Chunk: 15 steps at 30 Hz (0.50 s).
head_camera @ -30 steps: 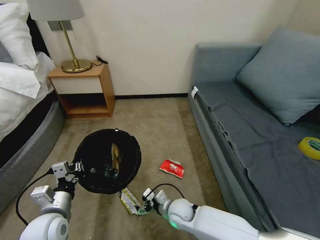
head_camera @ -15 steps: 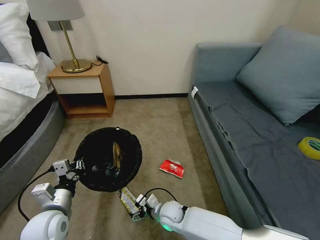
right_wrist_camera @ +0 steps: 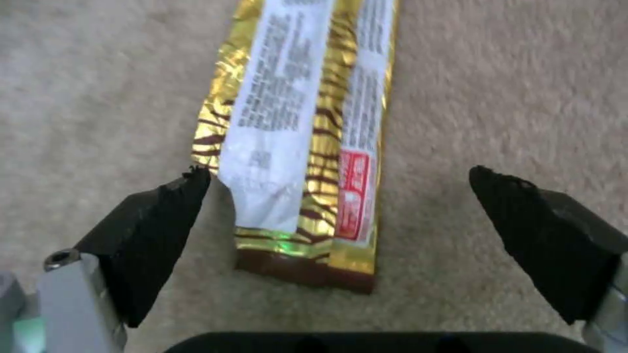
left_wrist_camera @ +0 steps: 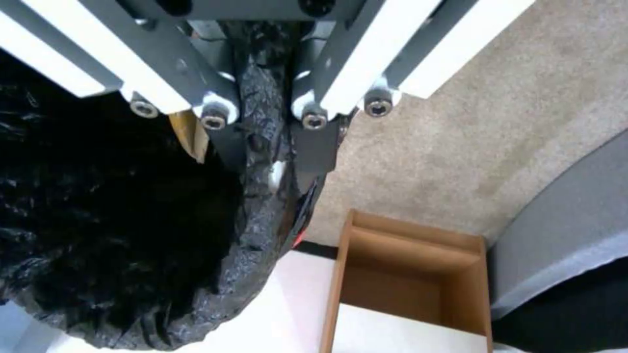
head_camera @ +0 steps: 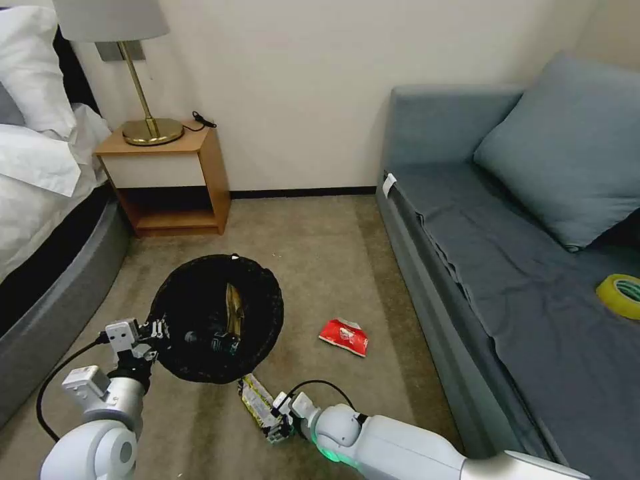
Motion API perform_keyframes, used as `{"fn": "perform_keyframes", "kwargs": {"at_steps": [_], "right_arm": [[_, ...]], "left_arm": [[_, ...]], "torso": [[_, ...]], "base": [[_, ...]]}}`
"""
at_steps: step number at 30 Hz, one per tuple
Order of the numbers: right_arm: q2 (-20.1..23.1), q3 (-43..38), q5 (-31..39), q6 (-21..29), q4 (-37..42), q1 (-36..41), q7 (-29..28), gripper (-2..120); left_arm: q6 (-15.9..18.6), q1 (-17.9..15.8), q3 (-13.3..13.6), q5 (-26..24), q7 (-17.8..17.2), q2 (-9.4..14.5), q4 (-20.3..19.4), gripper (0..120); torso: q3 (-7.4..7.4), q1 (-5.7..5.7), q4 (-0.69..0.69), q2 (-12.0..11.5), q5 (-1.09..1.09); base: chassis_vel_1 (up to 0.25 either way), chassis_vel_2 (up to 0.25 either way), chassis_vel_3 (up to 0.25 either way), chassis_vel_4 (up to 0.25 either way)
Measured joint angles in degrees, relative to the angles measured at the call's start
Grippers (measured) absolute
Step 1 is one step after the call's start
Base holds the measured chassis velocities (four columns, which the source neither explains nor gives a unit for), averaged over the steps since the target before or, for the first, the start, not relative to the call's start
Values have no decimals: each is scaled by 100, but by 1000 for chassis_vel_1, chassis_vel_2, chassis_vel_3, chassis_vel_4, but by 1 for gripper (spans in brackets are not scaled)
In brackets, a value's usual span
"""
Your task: Pick up the trash bin, then pick up the garbage on the floor and place it into the trash bin.
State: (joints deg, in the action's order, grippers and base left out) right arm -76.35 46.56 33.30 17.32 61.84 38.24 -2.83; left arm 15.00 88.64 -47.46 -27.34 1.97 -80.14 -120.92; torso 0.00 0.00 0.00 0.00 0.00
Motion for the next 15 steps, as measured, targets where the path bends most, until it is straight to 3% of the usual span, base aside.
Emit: {"fn": "perform_keyframes", "kwargs": {"at_steps": [15], "right_arm": [[-193, -171, 8, -133, -442, 29, 154, 100]], "left_arm": [[-44, 29, -6, 24, 15, -35, 27, 4]], "torso": [[-1, 0, 0, 1, 0]], "base": [[0, 0, 0, 0]]}}
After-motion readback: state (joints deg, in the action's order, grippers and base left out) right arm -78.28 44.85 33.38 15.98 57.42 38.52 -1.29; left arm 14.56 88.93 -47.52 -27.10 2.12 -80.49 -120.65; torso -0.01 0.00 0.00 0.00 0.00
